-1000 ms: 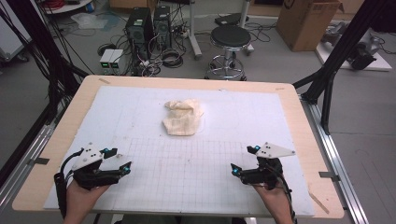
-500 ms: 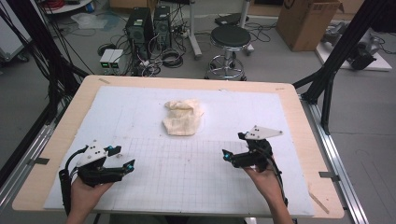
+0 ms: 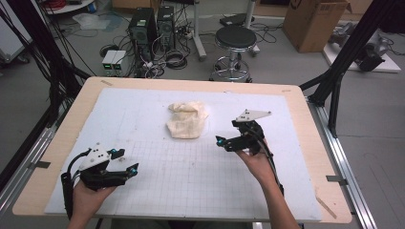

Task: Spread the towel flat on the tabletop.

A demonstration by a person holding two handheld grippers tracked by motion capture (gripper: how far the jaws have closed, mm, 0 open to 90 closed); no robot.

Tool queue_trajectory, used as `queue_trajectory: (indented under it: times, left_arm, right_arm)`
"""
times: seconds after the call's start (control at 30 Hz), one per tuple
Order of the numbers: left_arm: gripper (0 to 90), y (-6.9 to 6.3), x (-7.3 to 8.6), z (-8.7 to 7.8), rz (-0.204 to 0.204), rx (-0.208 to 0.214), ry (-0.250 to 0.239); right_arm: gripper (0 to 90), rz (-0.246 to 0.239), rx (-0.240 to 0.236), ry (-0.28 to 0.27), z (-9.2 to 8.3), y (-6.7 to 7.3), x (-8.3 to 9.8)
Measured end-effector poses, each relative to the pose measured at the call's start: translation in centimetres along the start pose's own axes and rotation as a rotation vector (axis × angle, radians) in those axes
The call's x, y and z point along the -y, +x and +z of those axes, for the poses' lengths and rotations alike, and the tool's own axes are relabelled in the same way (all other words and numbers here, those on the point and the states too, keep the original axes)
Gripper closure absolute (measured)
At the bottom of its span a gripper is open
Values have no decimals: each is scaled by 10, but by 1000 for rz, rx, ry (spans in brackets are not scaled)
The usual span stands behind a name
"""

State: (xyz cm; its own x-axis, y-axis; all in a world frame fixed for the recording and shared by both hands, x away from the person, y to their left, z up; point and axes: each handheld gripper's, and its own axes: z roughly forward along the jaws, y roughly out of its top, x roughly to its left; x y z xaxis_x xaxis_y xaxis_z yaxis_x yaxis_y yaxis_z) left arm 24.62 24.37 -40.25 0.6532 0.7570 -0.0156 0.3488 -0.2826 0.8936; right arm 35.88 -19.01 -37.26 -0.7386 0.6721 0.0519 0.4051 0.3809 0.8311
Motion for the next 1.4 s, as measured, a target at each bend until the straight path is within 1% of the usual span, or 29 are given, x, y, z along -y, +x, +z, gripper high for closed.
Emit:
queue_trajectory:
  times: [0.1,0.17,0.23,0.27,0.3,0.37,0.4,0.47,0.5,0.53,0.57,0.6,0.77,0.8,0.83,0.87,0.93,0.97,1.0,1.03,1.07,1.1,1.13,1.2,1.27,1.33,1.37,1.4]
  left_arm:
    - [270,0,1,-2,-5,-2,-3]
    - [270,0,1,-3,-5,-3,-5]
    - [270,1,1,-3,-5,-5,-6]
    - [270,1,1,-3,-5,-5,-6]
    - [270,1,1,-3,-5,-5,-5]
    - [270,1,1,-3,-2,-6,-3]
    - [270,1,1,-3,-4,-7,-3]
    - [270,1,1,-3,-6,-8,0]
    - [270,2,1,-3,-1,-8,1]
    - [270,2,2,-3,-4,-7,-1]
    - [271,2,2,-3,-9,-7,-4]
    - [271,2,2,-3,-8,-7,-2]
    - [271,3,2,-3,-8,-8,-2]
    - [271,4,2,-3,-6,-8,1]
    - [270,4,2,-3,-8,-8,0]
    - [270,4,2,-3,-10,-8,-1]
    - [271,4,2,-4,-11,-9,2]
    - [271,4,3,-4,-16,-12,-4]
    - [271,5,3,-4,-15,-11,-4]
    - [271,5,3,-5,-19,-13,-4]
    - [271,6,3,-5,-16,-14,-4]
    - [272,6,3,-5,-20,-15,-3]
    - [272,7,3,-5,-21,-14,-6]
    - [271,7,3,-5,-26,-14,-4]
    - [272,7,3,-5,-22,-11,-4]
    - [272,7,3,-4,-21,-10,-6]
    - [272,7,3,-4,-21,-11,-6]
    - [272,7,3,-4,-21,-10,-6]
  right_arm:
    - [122,15,-16,-12,7,-4,-10]
    - [122,17,-16,-11,10,-5,-13]
    - [122,25,-18,-5,15,-7,-21]
    - [127,27,-13,-1,18,-7,-24]
    - [160,20,-5,-10,23,-8,-31]
    - [168,29,9,-9,29,-10,-37]
    - [181,39,11,-9,31,-11,-39]
    - [192,42,11,-12,34,-12,-42]
    - [193,47,17,-10,39,-13,-47]
    - [193,47,17,-10,39,-13,-47]
    - [197,46,14,-8,44,-13,-52]
    - [197,46,14,-8,44,-13,-52]
    - [202,28,12,8,58,-10,-64]
    - [214,20,6,11,62,-9,-66]
    - [228,16,-2,19,70,-6,-68]
    - [228,16,-2,19,70,-6,-68]
    - [240,12,-8,25,79,-5,-68]
    - [244,19,-9,40,88,-4,-67]
    - [244,19,-9,40,88,-4,-67]
    - [249,25,-11,40,92,-5,-66]
    - [259,43,-24,38,96,-5,-64]
    - [263,50,-31,42,104,-5,-61]
    - [263,50,-31,42,104,-5,-61]
    - [271,48,-22,55,111,-4,-59]
    - [302,52,-16,63,118,-3,-56]
    - [314,55,-15,68,121,-3,-55]
    - [325,51,-12,73,124,-2,-54]
    - [351,37,-5,87,129,-1,-52]
